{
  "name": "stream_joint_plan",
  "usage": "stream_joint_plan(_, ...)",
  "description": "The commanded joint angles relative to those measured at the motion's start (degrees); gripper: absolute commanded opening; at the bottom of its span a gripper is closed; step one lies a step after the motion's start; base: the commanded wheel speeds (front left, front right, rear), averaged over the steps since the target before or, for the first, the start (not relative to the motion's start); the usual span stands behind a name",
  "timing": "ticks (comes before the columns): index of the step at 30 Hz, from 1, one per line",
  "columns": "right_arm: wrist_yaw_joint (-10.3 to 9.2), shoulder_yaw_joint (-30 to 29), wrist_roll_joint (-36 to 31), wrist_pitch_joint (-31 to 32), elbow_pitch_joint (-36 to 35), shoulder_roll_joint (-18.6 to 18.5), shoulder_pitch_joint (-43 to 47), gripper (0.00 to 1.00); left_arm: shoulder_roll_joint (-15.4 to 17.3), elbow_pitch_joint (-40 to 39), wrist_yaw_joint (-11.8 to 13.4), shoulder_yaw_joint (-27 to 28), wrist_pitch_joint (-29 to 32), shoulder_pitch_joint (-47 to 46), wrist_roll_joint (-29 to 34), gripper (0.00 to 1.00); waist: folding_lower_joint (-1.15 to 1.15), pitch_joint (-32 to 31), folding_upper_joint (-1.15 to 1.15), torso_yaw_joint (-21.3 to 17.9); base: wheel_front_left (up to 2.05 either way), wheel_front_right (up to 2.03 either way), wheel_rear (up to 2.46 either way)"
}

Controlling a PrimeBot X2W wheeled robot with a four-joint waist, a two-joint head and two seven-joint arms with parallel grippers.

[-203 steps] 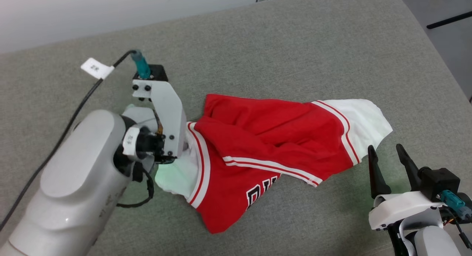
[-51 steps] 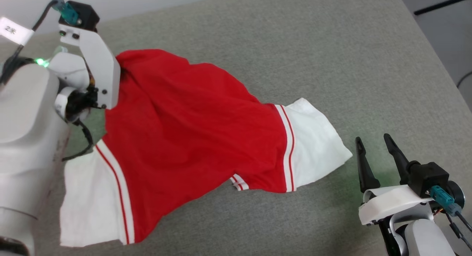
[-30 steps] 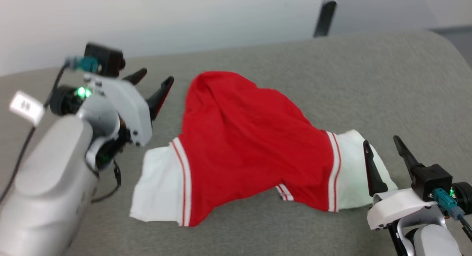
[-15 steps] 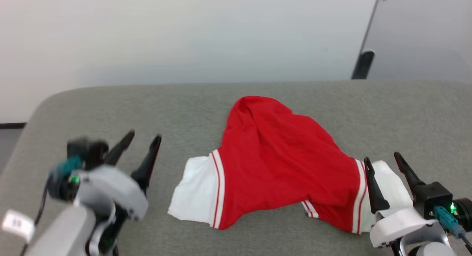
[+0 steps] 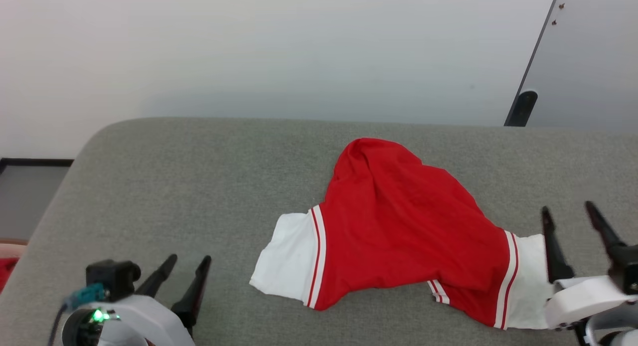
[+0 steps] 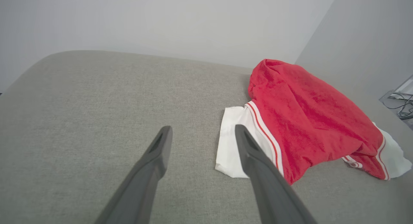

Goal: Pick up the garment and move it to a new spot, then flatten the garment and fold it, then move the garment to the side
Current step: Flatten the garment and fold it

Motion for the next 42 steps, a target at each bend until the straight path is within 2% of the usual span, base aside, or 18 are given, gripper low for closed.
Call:
stream_joint_plan(1,-0.08,-0.8,-0.1,0.7,-0.9,-0.6,0.7,1.0,0.7,-0.8,-0.5,-0.2,2.3,-0.1,-1.4,1.0,0.0,0.7,0.0,-0.4,0.0,0.0,0.0)
stream_joint_plan(6,-0.08,-2.7,-0.2,2.2,-3.2,-1.7,0.8,1.0,2.4,-2.2,0.0,-1.3,15.9,-3.7,-7.5,1.0,0.0,2.6,0.0,-2.0,0.0,0.0,0.0)
stream_joint_plan(11,-0.08,-3.3,0.2,2.6,-4.5,-1.7,-0.3,1.0,3.6,-3.8,2.4,-2.9,31.2,-9.6,-13.0,1.0,0.0,5.4,0.0,-4.2,0.0,0.0,0.0)
stream_joint_plan(18,-0.08,-2.8,0.5,1.8,-4.2,-0.8,-1.5,1.0,3.6,-0.3,5.7,-6.1,45.9,-17.0,-16.2,1.0,0.0,8.7,0.0,-7.3,0.0,0.0,0.0)
stream_joint_plan(20,-0.08,-2.4,0.4,1.5,-3.9,-0.5,-1.7,1.0,3.7,1.7,5.9,-7.2,47.9,-18.8,-15.4,1.0,0.0,9.4,0.0,-8.2,0.0,0.0,0.0)
stream_joint_plan(23,-0.08,-2.0,0.3,1.3,-3.7,-0.2,-2.3,1.0,3.8,4.8,4.8,-9.1,49.5,-20.2,-13.8,1.0,0.0,10.4,0.0,-9.3,0.0,0.0,0.0)
stream_joint_plan(30,-0.08,-1.6,0.3,0.7,-3.4,0.5,-3.3,1.0,3.0,13.2,2.4,-11.0,49.2,-23.3,-11.8,1.0,0.0,12.6,0.0,-11.1,0.0,0.0,0.0)
stream_joint_plan(36,-0.08,-1.5,0.2,0.8,-3.0,0.6,-3.7,1.0,0.2,20.3,1.2,-12.2,51.2,-23.3,-13.4,1.0,0.0,13.7,0.0,-11.8,0.0,0.0,0.0)
stream_joint_plan(37,-0.08,-1.4,0.3,1.0,-2.9,0.5,-3.9,1.0,-0.2,21.1,1.1,-12.7,52.2,-22.9,-13.8,0.53,0.0,13.8,0.0,-11.9,0.0,0.0,0.0)
stream_joint_plan(38,-0.08,-1.2,0.6,1.2,-2.7,0.3,-4.0,1.0,-0.6,21.5,0.8,-12.9,52.7,-22.8,-14.2,0.33,0.0,13.9,0.0,-11.9,0.0,0.0,0.0)
stream_joint_plan(39,-0.08,-1.0,0.8,1.6,-2.7,0.2,-4.2,1.0,-1.1,21.9,0.9,-12.6,52.7,-22.8,-14.8,0.0,0.0,14.0,0.0,-11.9,0.0,0.0,0.0)
stream_joint_plan(42,-0.08,-0.5,1.8,3.6,-2.8,-0.5,-4.8,1.0,-2.3,22.0,0.7,-12.3,52.7,-23.6,-15.4,0.0,0.0,14.2,0.0,-11.6,0.0,0.0,0.0)
